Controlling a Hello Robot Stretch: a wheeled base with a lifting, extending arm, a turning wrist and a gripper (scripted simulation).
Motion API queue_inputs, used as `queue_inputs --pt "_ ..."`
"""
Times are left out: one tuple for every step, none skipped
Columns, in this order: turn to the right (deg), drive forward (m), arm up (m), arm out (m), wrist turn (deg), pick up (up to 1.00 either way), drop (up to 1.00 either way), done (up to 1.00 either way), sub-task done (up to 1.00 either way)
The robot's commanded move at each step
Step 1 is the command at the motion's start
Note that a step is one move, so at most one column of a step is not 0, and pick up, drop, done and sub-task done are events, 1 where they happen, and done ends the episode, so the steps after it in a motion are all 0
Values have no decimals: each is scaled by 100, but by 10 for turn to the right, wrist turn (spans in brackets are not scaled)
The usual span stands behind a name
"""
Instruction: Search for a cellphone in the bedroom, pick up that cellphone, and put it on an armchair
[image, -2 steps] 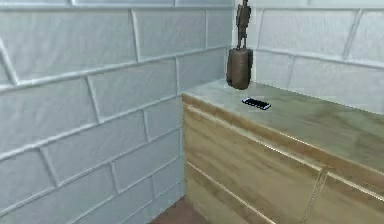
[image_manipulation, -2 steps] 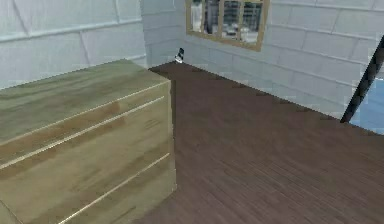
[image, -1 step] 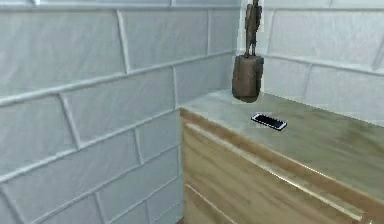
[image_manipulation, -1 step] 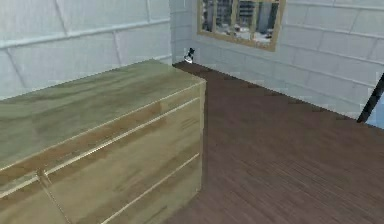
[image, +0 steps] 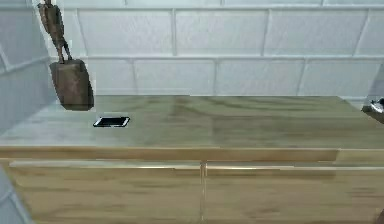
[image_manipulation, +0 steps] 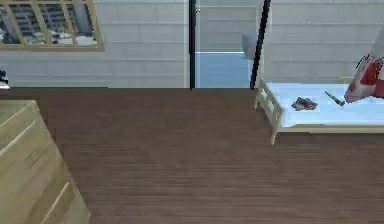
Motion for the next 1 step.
queue_inputs --pt "450 0 0 0 0 0 0 0 0"
